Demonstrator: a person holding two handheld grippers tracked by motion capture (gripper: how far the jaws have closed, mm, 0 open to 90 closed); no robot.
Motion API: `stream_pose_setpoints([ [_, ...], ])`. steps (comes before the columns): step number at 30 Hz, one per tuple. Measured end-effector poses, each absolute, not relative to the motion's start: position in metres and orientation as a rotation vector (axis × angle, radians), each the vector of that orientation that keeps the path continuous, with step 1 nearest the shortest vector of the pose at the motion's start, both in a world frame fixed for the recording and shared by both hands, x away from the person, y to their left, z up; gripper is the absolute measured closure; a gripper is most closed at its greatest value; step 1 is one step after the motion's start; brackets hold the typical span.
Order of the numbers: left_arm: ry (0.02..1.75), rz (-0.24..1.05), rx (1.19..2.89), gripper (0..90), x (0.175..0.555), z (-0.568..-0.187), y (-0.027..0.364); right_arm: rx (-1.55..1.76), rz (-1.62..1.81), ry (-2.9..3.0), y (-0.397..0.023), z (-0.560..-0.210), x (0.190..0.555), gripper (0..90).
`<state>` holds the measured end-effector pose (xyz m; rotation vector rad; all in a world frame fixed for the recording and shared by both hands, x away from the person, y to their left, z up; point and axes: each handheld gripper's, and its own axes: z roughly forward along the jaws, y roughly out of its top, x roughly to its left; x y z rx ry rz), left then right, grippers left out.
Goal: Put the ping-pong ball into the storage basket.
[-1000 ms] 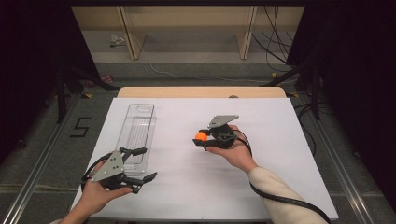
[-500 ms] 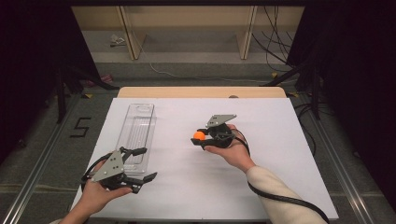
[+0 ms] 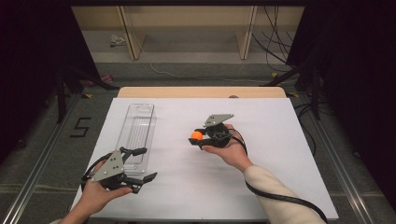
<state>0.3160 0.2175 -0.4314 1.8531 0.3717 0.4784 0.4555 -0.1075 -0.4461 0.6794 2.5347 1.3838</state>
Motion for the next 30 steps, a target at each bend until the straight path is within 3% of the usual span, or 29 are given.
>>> stream_pose_setpoints([
  [30,0.370,0.479,1.855,16.5,0.316,-0.431,0.217,0.658,1.404,2.540,-0.088,-0.446,0.458,51.4],
])
